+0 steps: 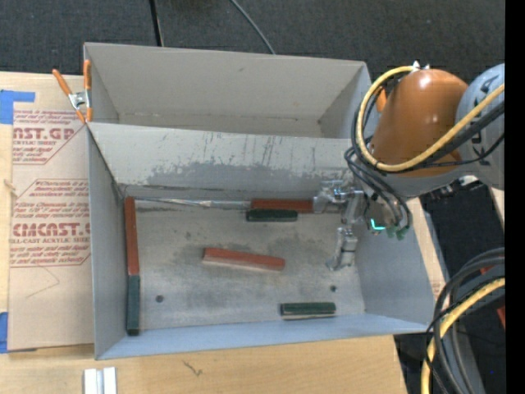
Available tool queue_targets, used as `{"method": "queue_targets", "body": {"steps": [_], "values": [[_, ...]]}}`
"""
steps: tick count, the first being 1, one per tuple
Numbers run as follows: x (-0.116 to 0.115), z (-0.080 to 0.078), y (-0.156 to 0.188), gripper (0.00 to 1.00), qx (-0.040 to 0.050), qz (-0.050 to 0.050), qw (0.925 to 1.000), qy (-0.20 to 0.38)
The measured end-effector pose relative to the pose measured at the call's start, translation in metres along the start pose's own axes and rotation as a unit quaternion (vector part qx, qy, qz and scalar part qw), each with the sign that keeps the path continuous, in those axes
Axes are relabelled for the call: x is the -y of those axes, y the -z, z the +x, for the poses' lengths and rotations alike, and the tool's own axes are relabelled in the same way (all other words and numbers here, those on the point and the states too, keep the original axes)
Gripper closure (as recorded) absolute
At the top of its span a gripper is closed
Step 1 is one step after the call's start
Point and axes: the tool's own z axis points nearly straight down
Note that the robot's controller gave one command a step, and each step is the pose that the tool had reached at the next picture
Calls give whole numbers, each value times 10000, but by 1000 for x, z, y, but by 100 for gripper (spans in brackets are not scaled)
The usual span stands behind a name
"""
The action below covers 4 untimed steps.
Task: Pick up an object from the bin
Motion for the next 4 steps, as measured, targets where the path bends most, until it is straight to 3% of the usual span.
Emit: {"method": "queue_targets", "body": {"steps": [1,2,3,4], "values": [[0,-2,4,0,38,4,10000,3],[-6,5,-25,0,84,11,9997,223],[-13,20,-64,0,34,0,9997,248],[-35,44,-95,0,32,3,9987,509]]}}
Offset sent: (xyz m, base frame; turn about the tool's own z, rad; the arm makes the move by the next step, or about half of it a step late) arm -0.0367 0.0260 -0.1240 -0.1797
